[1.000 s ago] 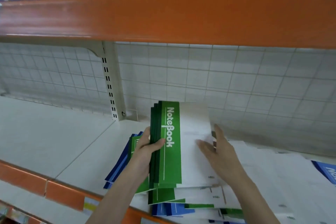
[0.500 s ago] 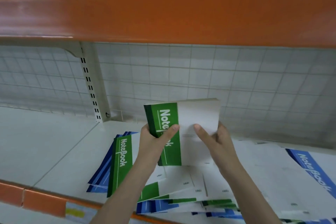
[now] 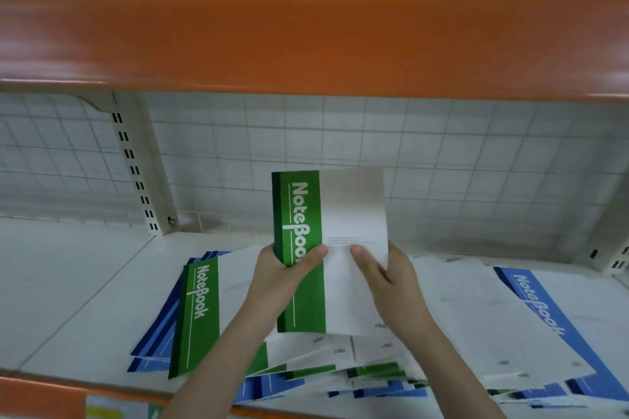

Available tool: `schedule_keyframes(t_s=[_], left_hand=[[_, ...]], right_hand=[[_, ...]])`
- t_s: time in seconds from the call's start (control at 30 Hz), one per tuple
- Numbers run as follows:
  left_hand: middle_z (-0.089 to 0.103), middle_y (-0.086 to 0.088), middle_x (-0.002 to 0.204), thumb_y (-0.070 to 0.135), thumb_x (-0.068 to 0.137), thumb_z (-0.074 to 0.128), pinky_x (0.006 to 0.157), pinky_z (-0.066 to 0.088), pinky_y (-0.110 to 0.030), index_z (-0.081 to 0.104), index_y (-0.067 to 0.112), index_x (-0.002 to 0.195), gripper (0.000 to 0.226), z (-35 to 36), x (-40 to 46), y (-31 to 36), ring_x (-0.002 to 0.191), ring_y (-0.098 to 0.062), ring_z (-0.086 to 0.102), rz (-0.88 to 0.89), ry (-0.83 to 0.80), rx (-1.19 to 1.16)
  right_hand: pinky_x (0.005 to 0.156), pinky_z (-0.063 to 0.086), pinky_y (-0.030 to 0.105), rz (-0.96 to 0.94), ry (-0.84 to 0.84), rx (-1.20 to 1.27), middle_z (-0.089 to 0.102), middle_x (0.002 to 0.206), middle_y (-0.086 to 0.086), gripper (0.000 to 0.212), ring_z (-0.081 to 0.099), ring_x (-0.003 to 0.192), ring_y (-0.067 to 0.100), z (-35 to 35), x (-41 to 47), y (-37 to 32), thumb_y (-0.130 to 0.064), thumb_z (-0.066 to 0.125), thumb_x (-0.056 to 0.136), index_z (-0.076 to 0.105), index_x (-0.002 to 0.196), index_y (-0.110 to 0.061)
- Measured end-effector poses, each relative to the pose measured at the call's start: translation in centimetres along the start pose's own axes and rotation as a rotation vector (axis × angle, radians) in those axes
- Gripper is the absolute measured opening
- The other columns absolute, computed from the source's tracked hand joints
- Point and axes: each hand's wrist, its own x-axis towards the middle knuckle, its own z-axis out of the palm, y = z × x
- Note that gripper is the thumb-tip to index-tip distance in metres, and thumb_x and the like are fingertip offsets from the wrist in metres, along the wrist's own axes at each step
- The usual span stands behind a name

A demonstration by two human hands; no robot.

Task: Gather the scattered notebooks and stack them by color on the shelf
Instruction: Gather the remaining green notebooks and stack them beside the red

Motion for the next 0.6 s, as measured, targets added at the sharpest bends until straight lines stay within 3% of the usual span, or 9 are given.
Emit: schedule_keyframes(t_s=[0.13,0.23,0.33,0.4,0.43,0.53,0.6], left_hand=[[0.072,0.009,0.084,0.057,0.091,0.043,0.064,0.052,-0.025,0.059,0.032,0.093,0.03,2.0,-0.4,0.9,0.075,-0.009,0.07,-0.126,-0.054,0.107],[0.065,0.002,0.093,0.046,0.101,0.028,0.059,0.048,-0.023,0.049,0.029,0.095,0.028,4.8,-1.1,1.3,0.08,-0.01,0.065,-0.094,-0.079,0.221],[0.064,-0.008,0.101,0.038,0.103,0.029,0.074,0.053,-0.033,0.048,0.025,0.1,0.023,8.4,-1.6,1.4,0.092,-0.022,0.065,-0.171,-0.196,0.203],[0.063,-0.009,0.104,0.035,0.103,0.03,0.078,0.052,-0.036,0.05,0.021,0.102,0.025,11.2,-2.0,1.3,0.096,-0.025,0.064,-0.233,-0.247,0.163],[0.063,-0.009,0.104,0.034,0.104,0.03,0.077,0.052,-0.035,0.051,0.02,0.102,0.025,12.8,-2.2,1.3,0.096,-0.025,0.064,-0.254,-0.275,0.157],[0.064,-0.005,0.099,0.032,0.103,0.031,0.064,0.049,-0.029,0.051,0.023,0.099,0.023,17.7,-3.4,1.2,0.087,-0.019,0.064,-0.292,-0.349,0.158],[0.065,-0.004,0.094,0.03,0.103,0.034,0.061,0.048,-0.027,0.053,0.022,0.099,0.021,21.2,-4.2,1.3,0.081,-0.018,0.065,-0.32,-0.394,0.107]], right_hand=[[0.055,0.047,0.009,0.28,0.06,0.062,0.074,0.082,-0.013,0.021,0.068,0.072,0.0,-3.1,-0.6,0.4,-0.034,0.054,0.093,0.067,0.098,-0.018],[0.056,0.046,0.022,0.514,0.15,0.111,0.068,0.081,-0.007,0.024,0.064,0.072,0.011,-5.9,-1.4,0.8,-0.036,0.058,0.092,0.057,0.097,-0.013],[0.058,0.04,0.023,0.593,0.26,0.049,0.056,0.088,-0.008,0.019,0.055,0.077,0.01,-9.3,-2.5,1.3,-0.036,0.054,0.094,0.046,0.101,-0.021],[0.082,0.045,0.031,0.645,0.329,0.062,0.057,0.117,0.002,0.034,0.056,0.103,0.024,-12.0,-3.3,1.6,-0.034,0.048,0.097,0.045,0.127,-0.017],[0.089,0.04,0.034,0.674,0.362,0.055,0.051,0.129,0.005,0.04,0.052,0.112,0.027,-13.6,-3.8,1.8,-0.032,0.044,0.099,0.041,0.136,-0.018],[0.076,0.036,0.03,0.671,0.422,-0.035,0.051,0.117,0.009,0.024,0.052,0.094,0.021,-18.5,-5.9,1.3,-0.025,0.038,0.1,0.05,0.12,-0.017],[0.078,0.036,0.032,0.689,0.456,-0.082,0.053,0.113,0.014,0.028,0.052,0.104,0.026,-21.8,-7.7,0.8,-0.022,0.037,0.101,0.049,0.122,-0.008]])
